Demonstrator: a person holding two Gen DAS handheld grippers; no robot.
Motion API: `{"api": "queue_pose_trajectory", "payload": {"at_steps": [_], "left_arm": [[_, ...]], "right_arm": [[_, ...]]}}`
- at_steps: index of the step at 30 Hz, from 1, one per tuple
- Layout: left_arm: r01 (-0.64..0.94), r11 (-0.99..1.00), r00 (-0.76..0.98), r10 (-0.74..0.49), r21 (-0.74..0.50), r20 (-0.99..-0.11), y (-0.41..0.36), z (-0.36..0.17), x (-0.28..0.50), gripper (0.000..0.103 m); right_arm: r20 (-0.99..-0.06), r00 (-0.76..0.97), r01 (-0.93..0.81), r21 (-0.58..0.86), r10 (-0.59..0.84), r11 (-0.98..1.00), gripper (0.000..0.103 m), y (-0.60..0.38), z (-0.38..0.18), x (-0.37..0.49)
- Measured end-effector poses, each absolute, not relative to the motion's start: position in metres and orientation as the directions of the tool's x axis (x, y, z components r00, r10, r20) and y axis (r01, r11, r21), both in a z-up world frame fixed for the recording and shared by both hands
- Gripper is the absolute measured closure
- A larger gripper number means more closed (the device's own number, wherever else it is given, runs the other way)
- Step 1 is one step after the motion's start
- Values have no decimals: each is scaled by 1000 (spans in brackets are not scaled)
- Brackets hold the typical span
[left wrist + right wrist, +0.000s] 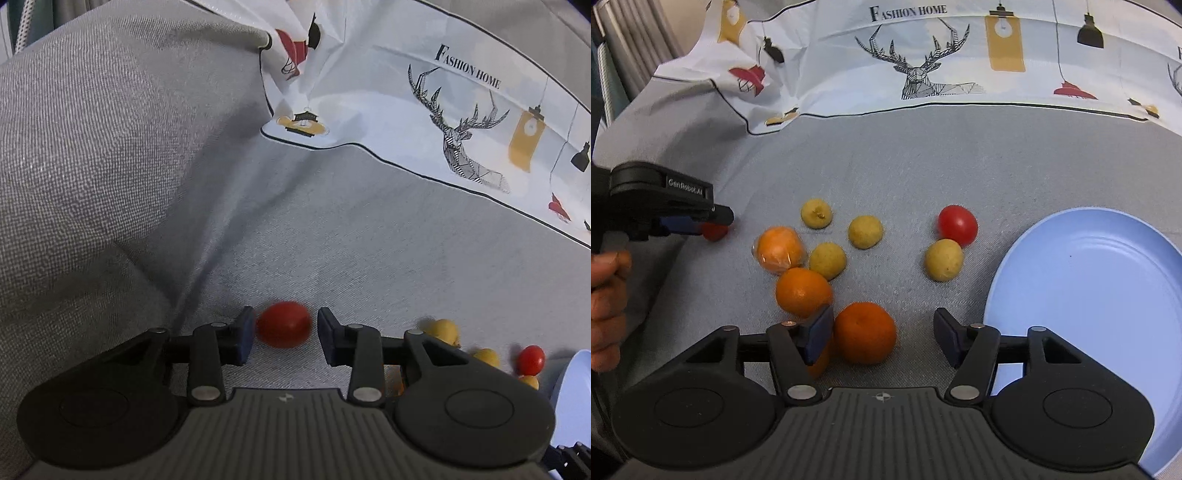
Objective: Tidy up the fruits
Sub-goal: 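Grasp a red cherry tomato with the left gripper while the right gripper grasps an orange mandarin, then carry the tomato and mandarin over the blue plate and open both grippers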
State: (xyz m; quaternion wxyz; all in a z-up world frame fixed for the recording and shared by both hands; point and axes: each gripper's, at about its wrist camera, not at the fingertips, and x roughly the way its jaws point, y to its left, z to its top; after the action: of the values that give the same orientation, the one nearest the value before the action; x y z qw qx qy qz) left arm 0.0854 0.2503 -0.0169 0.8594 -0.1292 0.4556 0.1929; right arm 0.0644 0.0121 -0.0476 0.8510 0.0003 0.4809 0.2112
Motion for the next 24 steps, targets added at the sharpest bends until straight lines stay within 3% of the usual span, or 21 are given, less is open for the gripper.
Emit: {"api": "queue_pose_trajectory", "payload": {"at_steps": [6, 8, 10, 24], "left_arm": [[-442, 896, 520, 218, -42, -825, 251, -18, 87, 63], [-437, 899, 514, 211, -43, -831, 250, -21, 88, 66], [-430, 902, 513, 212, -36, -832, 249, -22, 88, 67], [-385, 920, 592, 188, -70, -784, 225, 15, 60, 68]], "right_arm": [[-831, 438, -404, 160, 344, 901, 42, 19, -51, 58], [-826, 434, -412, 172, 359, 895, 58, 18, -51, 57], [-821, 435, -413, 184, 370, 892, 65, 17, -50, 57], [-728, 534, -428, 208, 431, 880, 66, -7, -20, 45]]}}
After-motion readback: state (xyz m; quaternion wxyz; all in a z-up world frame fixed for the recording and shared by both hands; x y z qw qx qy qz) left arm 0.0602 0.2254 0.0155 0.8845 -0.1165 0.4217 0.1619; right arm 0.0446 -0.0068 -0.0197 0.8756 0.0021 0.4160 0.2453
